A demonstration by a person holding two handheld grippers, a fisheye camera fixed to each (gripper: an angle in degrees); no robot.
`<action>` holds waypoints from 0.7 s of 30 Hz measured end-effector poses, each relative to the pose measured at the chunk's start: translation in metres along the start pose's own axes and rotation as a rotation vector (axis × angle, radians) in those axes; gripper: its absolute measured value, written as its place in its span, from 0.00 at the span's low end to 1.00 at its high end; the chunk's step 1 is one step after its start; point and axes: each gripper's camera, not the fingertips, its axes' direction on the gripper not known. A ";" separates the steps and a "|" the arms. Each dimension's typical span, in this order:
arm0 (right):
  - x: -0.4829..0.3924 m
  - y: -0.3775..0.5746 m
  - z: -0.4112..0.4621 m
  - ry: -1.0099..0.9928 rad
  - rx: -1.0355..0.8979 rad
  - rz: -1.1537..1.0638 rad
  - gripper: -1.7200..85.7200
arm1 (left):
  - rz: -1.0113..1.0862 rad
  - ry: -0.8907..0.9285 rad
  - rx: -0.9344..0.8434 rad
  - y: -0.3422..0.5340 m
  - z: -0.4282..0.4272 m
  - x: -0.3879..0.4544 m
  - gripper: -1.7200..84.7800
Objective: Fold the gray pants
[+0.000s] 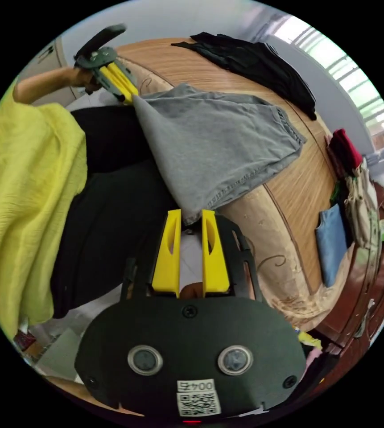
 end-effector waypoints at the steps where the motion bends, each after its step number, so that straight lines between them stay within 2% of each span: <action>1: 0.022 0.007 -0.011 -0.066 0.011 0.044 0.12 | 0.000 0.004 0.000 0.002 -0.002 -0.001 0.05; 3: 0.056 0.019 -0.028 -0.192 0.099 0.121 0.12 | -0.009 0.020 0.008 0.005 -0.005 -0.004 0.05; 5: 0.113 0.030 -0.037 -0.257 0.263 0.354 0.09 | -0.019 0.031 0.009 0.008 -0.007 -0.006 0.05; 8: 0.181 0.028 -0.017 -0.293 0.368 0.676 0.06 | -0.011 0.016 -0.001 0.010 -0.009 -0.004 0.05; 10: 0.212 0.015 0.004 -0.367 0.369 0.788 0.09 | -0.009 0.008 -0.003 0.011 -0.012 -0.003 0.05; 13: 0.243 -0.012 0.029 -0.439 0.339 0.850 0.09 | -0.024 0.012 0.002 0.015 -0.017 -0.004 0.05; 17: 0.260 -0.037 0.038 -0.400 0.254 0.878 0.08 | -0.042 0.026 0.006 0.018 -0.021 -0.006 0.05; 21: 0.265 -0.041 0.032 -0.441 0.298 0.883 0.11 | -0.052 0.028 0.010 0.022 -0.024 -0.006 0.05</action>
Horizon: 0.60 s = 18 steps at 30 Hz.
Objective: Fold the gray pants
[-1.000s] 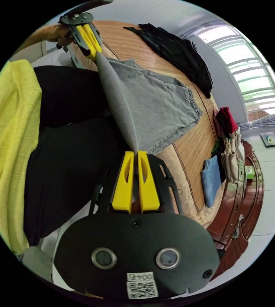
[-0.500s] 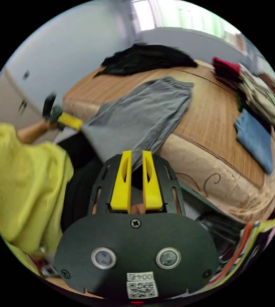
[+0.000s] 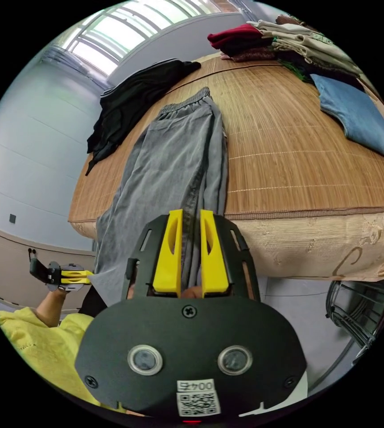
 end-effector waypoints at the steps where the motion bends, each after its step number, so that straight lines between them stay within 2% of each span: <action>1: -0.002 -0.001 -0.003 0.004 0.012 -0.002 0.11 | -0.004 0.001 0.003 0.001 -0.002 0.000 0.04; 5: -0.002 -0.004 -0.003 -0.010 0.000 0.010 0.11 | -0.009 0.001 0.004 0.003 -0.006 0.000 0.04; 7: -0.003 -0.004 -0.004 0.033 0.001 0.011 0.05 | -0.009 -0.002 0.005 0.004 -0.008 0.001 0.04; 10: -0.004 -0.002 -0.007 0.118 0.019 -0.008 0.02 | -0.005 -0.006 0.006 0.004 -0.011 0.002 0.04; 15: 0.020 0.011 -0.003 0.005 0.046 0.081 0.03 | 0.002 -0.012 0.001 0.005 -0.015 0.004 0.05; 18: 0.034 0.021 -0.009 -0.116 0.065 0.144 0.08 | -0.003 -0.011 0.003 0.005 -0.018 0.004 0.05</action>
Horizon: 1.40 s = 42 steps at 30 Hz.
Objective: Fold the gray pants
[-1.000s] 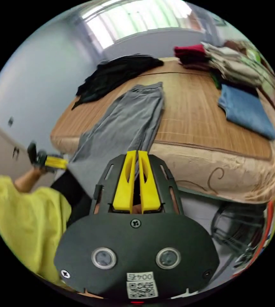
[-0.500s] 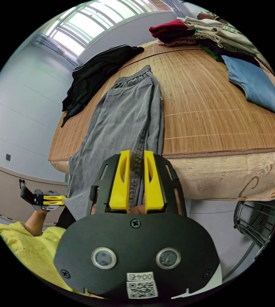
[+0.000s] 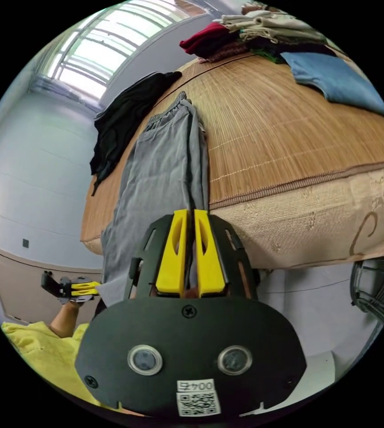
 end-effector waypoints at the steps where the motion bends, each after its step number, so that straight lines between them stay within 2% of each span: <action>1: 0.006 0.005 -0.004 -0.049 -0.003 0.026 0.10 | 0.000 -0.001 -0.001 0.000 -0.001 0.000 0.05; 6: 0.010 0.048 -0.029 -0.139 -0.020 0.017 0.15 | 0.003 -0.002 -0.001 -0.002 -0.005 0.000 0.05; 9: -0.025 0.094 -0.046 -0.089 -0.034 -0.191 0.16 | 0.000 0.000 0.003 -0.002 -0.008 0.000 0.05; 11: -0.064 0.133 -0.048 -0.023 -0.068 -0.384 0.17 | -0.002 0.002 0.005 -0.004 -0.011 -0.001 0.05; 17: -0.158 0.208 0.002 0.162 -0.167 -0.743 0.20 | -0.033 0.030 0.039 -0.010 -0.025 -0.007 0.05; 21: -0.198 0.237 0.050 0.280 -0.198 -0.894 0.21 | -0.041 0.039 0.053 -0.017 -0.036 -0.009 0.05; 25: -0.229 0.266 0.102 0.520 -0.208 -1.054 0.23 | -0.023 0.029 0.048 -0.026 -0.044 -0.009 0.05; 28: -0.230 0.279 0.124 0.657 -0.234 -1.085 0.22 | -0.012 0.027 0.049 -0.032 -0.051 -0.011 0.05; 36: -0.235 0.293 0.136 0.659 -0.257 -1.020 0.14 | -0.017 0.012 0.107 -0.050 -0.080 -0.014 0.04; 38: -0.235 0.300 0.135 0.724 -0.216 -1.015 0.08 | -0.010 0.002 0.108 -0.054 -0.087 -0.014 0.04; 42: -0.247 0.311 0.122 0.757 -0.134 -1.035 0.04 | 0.011 0.008 0.109 -0.063 -0.095 -0.009 0.04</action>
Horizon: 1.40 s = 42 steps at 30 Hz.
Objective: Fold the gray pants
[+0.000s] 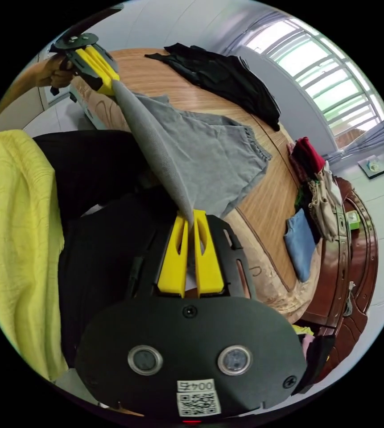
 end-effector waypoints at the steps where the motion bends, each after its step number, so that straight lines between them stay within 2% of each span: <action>1: -0.003 0.000 -0.010 0.020 0.017 -0.012 0.03 | 0.009 -0.001 -0.005 -0.003 -0.004 0.003 0.04; 7: -0.016 -0.010 -0.053 0.040 -0.008 -0.150 0.01 | 0.069 0.016 -0.061 -0.025 -0.032 0.015 0.04; 12: 0.007 -0.039 -0.070 0.040 -0.056 -0.234 0.01 | 0.103 0.027 -0.117 -0.072 -0.055 0.002 0.04; 21: 0.151 -0.143 -0.058 -0.070 -0.095 -0.182 0.02 | 0.099 -0.023 -0.185 -0.208 -0.073 -0.100 0.04; 30: 0.269 -0.244 0.067 -0.168 -0.206 -0.075 0.03 | 0.030 -0.184 -0.293 -0.306 0.018 -0.226 0.05; 38: 0.313 -0.271 0.199 -0.305 -0.339 0.106 0.08 | -0.246 -0.054 -0.329 -0.300 0.142 -0.323 0.05; 42: 0.343 -0.261 0.209 -0.338 -0.333 0.283 0.16 | -0.445 0.055 -0.211 -0.276 0.152 -0.355 0.06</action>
